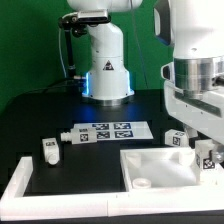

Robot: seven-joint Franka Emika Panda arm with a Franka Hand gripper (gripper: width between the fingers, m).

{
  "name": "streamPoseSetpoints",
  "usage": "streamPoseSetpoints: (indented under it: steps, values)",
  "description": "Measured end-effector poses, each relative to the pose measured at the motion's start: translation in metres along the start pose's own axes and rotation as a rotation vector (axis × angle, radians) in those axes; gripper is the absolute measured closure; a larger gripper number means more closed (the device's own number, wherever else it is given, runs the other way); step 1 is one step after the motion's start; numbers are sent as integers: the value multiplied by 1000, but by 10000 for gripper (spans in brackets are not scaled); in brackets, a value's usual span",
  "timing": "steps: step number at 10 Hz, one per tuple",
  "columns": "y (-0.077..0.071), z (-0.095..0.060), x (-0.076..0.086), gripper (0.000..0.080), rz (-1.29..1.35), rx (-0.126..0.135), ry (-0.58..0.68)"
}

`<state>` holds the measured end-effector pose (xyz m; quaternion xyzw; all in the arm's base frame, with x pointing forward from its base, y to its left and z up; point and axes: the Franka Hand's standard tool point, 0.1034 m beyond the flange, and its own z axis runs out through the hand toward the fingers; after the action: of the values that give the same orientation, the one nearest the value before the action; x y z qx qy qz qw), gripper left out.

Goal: Assemble one leg

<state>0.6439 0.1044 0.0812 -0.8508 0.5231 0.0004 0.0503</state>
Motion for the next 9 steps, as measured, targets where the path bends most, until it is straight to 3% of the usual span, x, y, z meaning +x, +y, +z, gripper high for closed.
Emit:
streamPoseSetpoints:
  steps: [1, 2, 5, 7, 9]
  values:
    - [0, 0, -1, 180, -181, -15, -12]
    - [1, 2, -5, 159, -337, -31, -31]
    - [1, 3, -3, 151, -514, -28, -29]
    - [1, 5, -5, 151, -758, -43, -22]
    - [2, 5, -4, 151, -719, -44, -20]
